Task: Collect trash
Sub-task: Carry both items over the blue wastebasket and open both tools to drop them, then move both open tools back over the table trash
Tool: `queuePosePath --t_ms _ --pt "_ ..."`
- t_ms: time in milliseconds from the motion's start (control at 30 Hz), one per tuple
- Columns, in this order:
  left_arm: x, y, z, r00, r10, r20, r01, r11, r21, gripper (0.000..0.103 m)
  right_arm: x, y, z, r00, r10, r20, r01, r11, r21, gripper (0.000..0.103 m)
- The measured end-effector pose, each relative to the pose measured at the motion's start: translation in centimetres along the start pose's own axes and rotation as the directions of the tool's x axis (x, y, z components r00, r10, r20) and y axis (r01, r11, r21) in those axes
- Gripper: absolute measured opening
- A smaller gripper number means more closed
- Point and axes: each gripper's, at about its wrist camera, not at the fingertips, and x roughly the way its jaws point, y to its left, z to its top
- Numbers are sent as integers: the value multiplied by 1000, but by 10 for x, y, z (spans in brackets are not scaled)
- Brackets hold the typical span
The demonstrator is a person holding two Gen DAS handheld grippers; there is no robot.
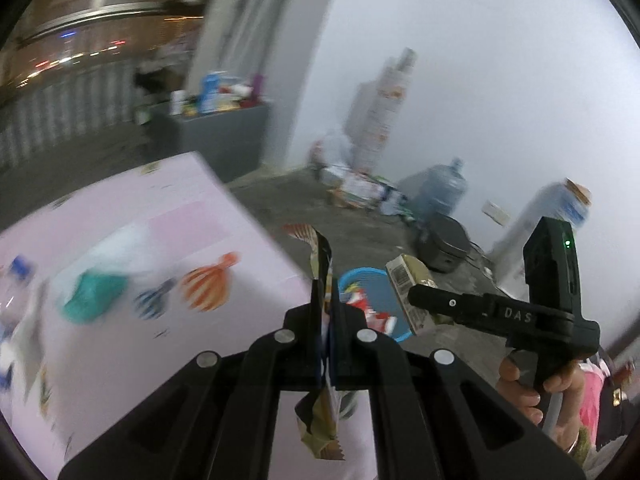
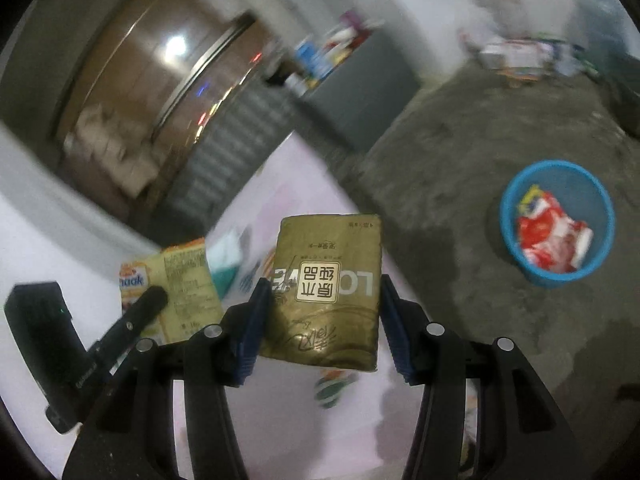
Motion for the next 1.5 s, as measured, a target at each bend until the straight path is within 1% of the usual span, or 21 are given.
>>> queuePosePath --t_ms 100,167,300,367,400,533,633,733,800,833,867,900,933,967,1033,1100,1133,1200,1333,1500 --pt "28 -20 17 998 -60 -31 61 998 28 2 -20 -26 10 997 -35 65 30 997 73 50" --pt "54 -33 28 992 -110 -67 113 993 31 2 -30 -45 14 994 -57 98 44 991 126 50" --pt "98 -55 39 977 -170 -127 174 985 20 2 -38 -83 26 987 -89 131 60 975 215 51" --pt "127 -68 45 967 -198 -163 202 979 7 2 -35 -102 33 985 -105 134 67 964 259 51" --pt "135 -72 46 963 -206 -175 210 978 4 2 -34 -111 35 985 -108 135 68 959 277 51" --pt "191 -94 50 941 -224 -255 231 973 -1 2 -22 -149 53 987 -107 123 56 931 361 51" --pt "232 -108 48 926 -221 -307 234 972 7 2 -8 -182 68 989 -115 91 66 905 421 52" --pt "272 -120 49 911 -221 -348 239 971 9 2 4 -203 77 991 -116 64 74 886 458 53" --pt "301 -127 47 900 -217 -379 236 972 6 2 11 -220 85 989 -133 57 90 870 485 54" --pt "311 -130 47 896 -217 -387 237 972 4 3 13 -226 88 987 -148 58 100 861 499 59" --pt "325 -133 46 889 -214 -405 236 972 4 5 16 -236 91 985 -163 63 107 849 518 69" --pt "334 -135 44 885 -205 -419 228 974 4 13 19 -244 93 983 -174 62 116 839 532 72" --pt "345 -136 42 880 -192 -434 213 977 0 22 23 -257 94 979 -197 53 135 820 557 72" --pt "354 -138 41 878 -185 -442 202 979 -7 25 25 -263 93 977 -210 46 146 809 570 72" --pt "363 -138 38 876 -174 -450 188 982 -14 36 25 -273 89 970 -240 28 178 786 592 72" --pt "362 -139 37 878 -183 -442 196 980 -15 41 23 -275 83 969 -244 30 179 786 592 72" --pt "361 -140 37 881 -181 -437 199 980 -7 44 21 -275 80 968 -249 28 186 787 588 72" --pt "354 -140 36 888 -171 -426 196 981 14 48 18 -272 75 965 -260 24 198 791 579 72" --pt "337 -137 38 904 -148 -400 178 983 38 50 14 -262 70 963 -269 23 210 802 559 72" --pt "308 -126 47 924 -137 -357 162 986 42 51 12 -239 72 963 -267 39 213 844 492 72"
